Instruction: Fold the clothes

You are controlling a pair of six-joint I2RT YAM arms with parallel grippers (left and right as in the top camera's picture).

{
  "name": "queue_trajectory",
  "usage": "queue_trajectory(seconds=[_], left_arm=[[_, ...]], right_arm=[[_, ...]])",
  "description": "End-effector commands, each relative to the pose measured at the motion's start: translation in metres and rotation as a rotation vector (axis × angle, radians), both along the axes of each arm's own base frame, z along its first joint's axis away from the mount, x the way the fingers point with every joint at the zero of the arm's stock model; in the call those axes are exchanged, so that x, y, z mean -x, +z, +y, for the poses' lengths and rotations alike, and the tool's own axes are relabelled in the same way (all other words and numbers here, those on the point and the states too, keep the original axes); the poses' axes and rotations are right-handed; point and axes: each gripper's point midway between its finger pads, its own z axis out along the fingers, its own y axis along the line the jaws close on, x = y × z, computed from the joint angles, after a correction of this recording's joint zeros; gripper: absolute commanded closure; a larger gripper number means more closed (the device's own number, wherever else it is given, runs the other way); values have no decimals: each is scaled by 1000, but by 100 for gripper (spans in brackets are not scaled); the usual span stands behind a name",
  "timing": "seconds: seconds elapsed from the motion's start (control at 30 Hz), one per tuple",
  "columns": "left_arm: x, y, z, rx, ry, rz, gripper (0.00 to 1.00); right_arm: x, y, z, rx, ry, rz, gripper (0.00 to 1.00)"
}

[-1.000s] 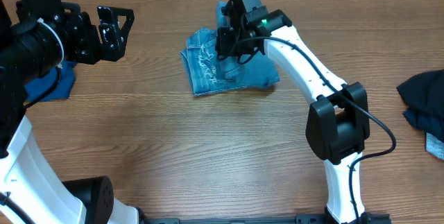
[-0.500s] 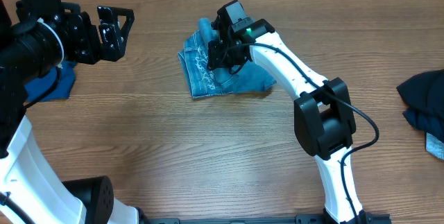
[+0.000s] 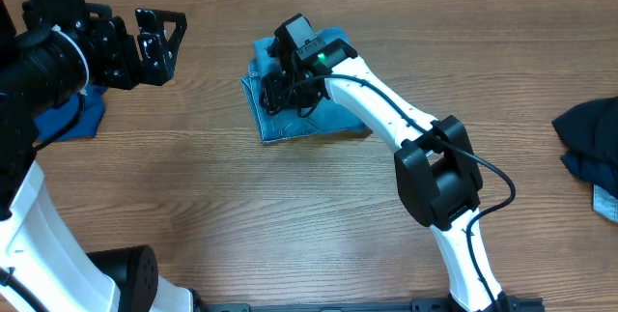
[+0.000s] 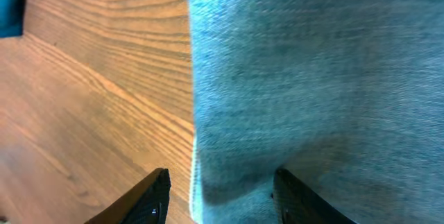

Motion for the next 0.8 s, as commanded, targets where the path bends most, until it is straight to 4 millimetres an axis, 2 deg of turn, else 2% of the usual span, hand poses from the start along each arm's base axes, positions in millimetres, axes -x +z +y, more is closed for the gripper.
queue_trajectory(seconds=[0.0, 0.17, 0.3, 0.43, 0.47, 0.57, 0.67, 0.77], left_arm=[[-1, -2, -3, 1, -22, 4, 0], [-1, -2, -3, 0, -22, 4, 0], [-1, -2, -3, 1, -22, 4, 0], [-1, -2, -3, 1, -22, 4, 0], [-1, -2, -3, 1, -22, 4, 0], [-1, -2, -3, 1, -22, 4, 0], [-1, -2, -3, 0, -22, 4, 0], [-1, -2, -3, 1, -22, 4, 0]], right_arm=[[12, 11, 16, -95, 50, 50, 50], [23, 22, 26, -174, 112, 86, 59], [29, 49, 28, -213, 187, 29, 56], [12, 79, 14, -160, 145, -115, 52], [5, 84, 9, -144, 124, -147, 55], [-9, 89, -2, -118, 81, -189, 84], [-16, 87, -12, -104, 56, -188, 94], [-19, 85, -23, -92, 34, -171, 96]])
